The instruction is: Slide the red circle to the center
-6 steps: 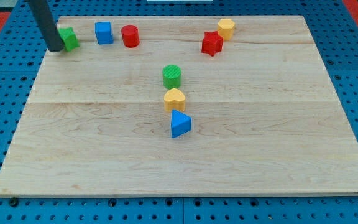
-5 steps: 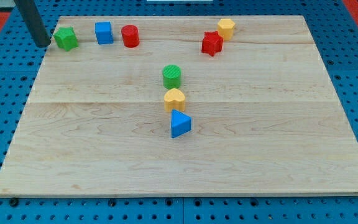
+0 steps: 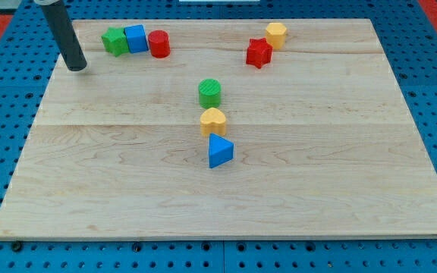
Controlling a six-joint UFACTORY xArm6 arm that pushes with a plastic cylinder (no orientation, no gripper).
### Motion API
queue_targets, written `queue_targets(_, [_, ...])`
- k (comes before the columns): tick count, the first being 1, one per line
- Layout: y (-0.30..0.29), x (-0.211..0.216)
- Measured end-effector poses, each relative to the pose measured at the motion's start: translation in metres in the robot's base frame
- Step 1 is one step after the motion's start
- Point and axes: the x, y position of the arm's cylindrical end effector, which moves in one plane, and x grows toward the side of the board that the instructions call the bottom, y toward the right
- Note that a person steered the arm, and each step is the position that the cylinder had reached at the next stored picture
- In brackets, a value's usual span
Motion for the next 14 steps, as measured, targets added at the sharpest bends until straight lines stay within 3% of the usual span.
queue_targets(1, [-0.049,-0.045])
queue_targets(2, [-0.061,-0.055])
queue_targets(3, [-0.061,-0.058])
queue_targets(5, [-0.061,-0.12])
queue_targets(6, [-0.051,-0.123])
queue_targets(7, [-0.028,-0.115])
queue_targets(9, [0.073,-0.108])
queue_targets(10, [0.077,-0.088])
queue_targets(14, [0.236,-0.01])
